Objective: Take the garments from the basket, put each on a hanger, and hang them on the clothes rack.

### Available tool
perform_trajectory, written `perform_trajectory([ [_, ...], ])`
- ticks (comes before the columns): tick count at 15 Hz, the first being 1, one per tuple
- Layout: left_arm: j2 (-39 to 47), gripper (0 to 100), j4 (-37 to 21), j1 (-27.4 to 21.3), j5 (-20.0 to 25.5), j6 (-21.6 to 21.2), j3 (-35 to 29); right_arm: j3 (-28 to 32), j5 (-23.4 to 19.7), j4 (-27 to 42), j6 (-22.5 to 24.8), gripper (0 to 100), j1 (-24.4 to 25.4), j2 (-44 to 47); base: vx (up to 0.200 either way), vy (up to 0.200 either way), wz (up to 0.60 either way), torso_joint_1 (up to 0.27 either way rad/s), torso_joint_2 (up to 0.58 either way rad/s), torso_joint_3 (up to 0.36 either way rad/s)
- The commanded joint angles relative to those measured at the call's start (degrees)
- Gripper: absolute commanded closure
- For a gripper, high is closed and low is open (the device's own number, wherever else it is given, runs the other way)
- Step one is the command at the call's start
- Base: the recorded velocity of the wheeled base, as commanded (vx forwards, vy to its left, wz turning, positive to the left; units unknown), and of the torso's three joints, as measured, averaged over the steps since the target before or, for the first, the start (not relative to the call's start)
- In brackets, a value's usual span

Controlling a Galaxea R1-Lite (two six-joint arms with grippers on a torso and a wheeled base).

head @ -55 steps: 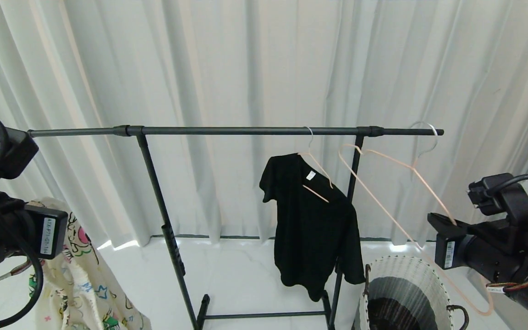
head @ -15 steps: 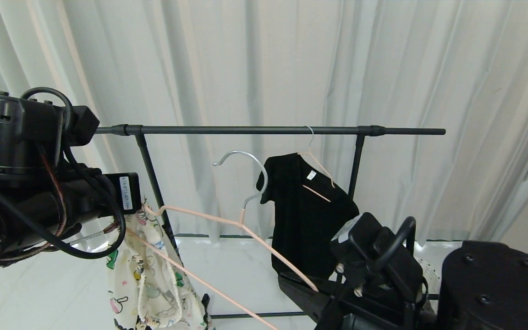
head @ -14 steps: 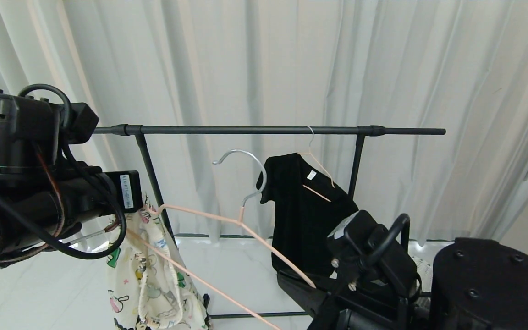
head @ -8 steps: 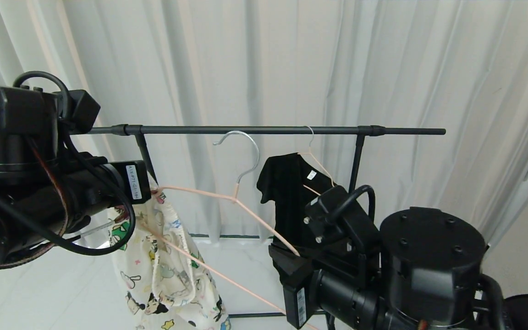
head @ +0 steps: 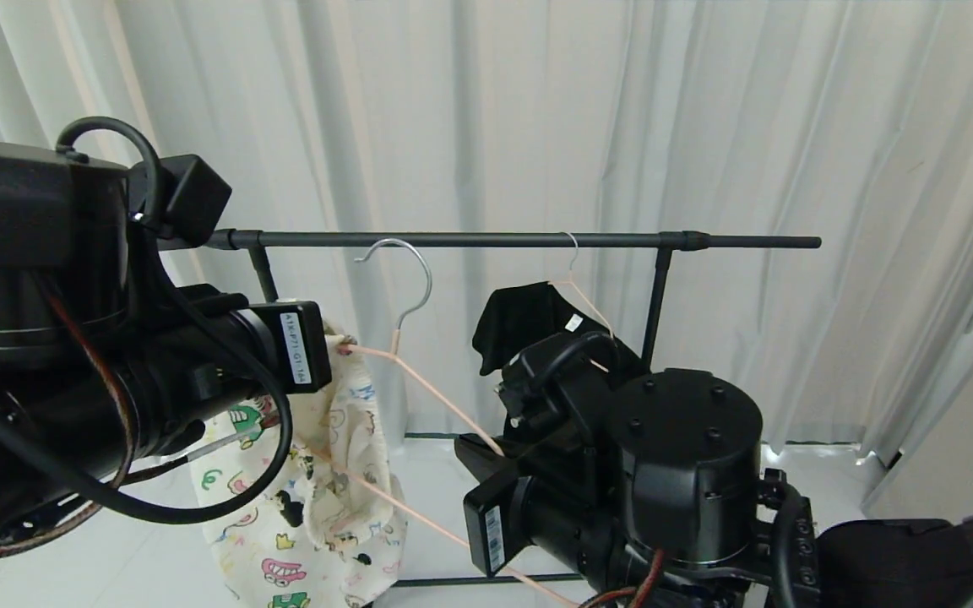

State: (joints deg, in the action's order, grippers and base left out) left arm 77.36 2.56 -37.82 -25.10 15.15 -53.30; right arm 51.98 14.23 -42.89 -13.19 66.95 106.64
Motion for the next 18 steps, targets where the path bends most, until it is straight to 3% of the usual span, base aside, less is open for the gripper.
perform_trajectory([
  [1, 0.2, 100, 0.0, -2.8, 0.0, 0.8, -0.2, 1.6, 0.0, 0.0, -0.1, 100, 0.0, 2.0, 0.000, 0.000, 0.00, 0.000, 0.00, 0.000],
  [5, 0.2, 100, 0.0, -5.2, 0.0, 1.5, 0.1, 2.4, 0.1, 0.0, -0.8, 100, -0.4, 3.4, 0.000, 0.000, 0.00, 0.000, 0.00, 0.000],
  [13, 1.2, 100, 0.1, -2.4, -0.1, -0.4, 0.9, 2.2, 4.2, 0.0, -2.1, 100, -3.4, 3.4, 0.000, 0.000, 0.00, 0.000, 0.00, 0.000],
  [14, 1.2, 0, 0.1, -2.4, -0.1, -0.4, 0.9, 2.3, 5.1, 0.0, -2.1, 100, -3.3, 3.5, 0.000, 0.000, 0.00, 0.000, 0.00, 0.000],
  [18, 0.5, 0, 0.1, -2.3, -0.2, -0.4, 1.0, 2.0, 7.7, -0.7, -1.8, 100, -3.1, 3.0, 0.000, 0.000, 0.00, 0.000, 0.00, 0.000],
])
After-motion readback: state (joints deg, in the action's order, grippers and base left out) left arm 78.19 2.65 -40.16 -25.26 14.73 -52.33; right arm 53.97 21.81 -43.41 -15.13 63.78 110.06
